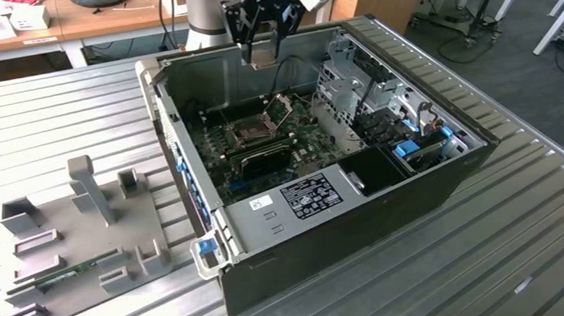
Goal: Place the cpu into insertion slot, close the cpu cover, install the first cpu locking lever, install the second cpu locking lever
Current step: 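Place the cpu into insertion slot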
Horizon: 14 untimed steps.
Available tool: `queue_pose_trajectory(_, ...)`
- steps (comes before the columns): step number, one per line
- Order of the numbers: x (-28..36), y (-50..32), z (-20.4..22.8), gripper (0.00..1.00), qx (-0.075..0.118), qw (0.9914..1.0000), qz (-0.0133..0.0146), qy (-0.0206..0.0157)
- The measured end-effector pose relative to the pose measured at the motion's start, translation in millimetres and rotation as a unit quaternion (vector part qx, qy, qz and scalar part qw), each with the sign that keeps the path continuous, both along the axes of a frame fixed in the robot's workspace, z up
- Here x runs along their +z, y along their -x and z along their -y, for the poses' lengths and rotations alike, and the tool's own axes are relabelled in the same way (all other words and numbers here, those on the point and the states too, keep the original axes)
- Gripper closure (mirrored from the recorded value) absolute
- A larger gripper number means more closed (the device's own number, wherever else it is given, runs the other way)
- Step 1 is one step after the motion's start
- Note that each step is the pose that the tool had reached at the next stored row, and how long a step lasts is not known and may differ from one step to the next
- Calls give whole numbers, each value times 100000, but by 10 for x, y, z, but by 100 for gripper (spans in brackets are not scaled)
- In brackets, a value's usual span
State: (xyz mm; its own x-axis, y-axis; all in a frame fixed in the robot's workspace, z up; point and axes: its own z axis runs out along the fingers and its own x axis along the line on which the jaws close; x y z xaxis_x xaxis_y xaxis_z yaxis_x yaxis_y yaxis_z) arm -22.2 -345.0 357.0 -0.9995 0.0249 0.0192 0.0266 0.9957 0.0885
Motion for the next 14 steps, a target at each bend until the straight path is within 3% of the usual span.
queue_pose_trajectory(14, -106, 36, 0, 46, 12, 100000, -5, 3)
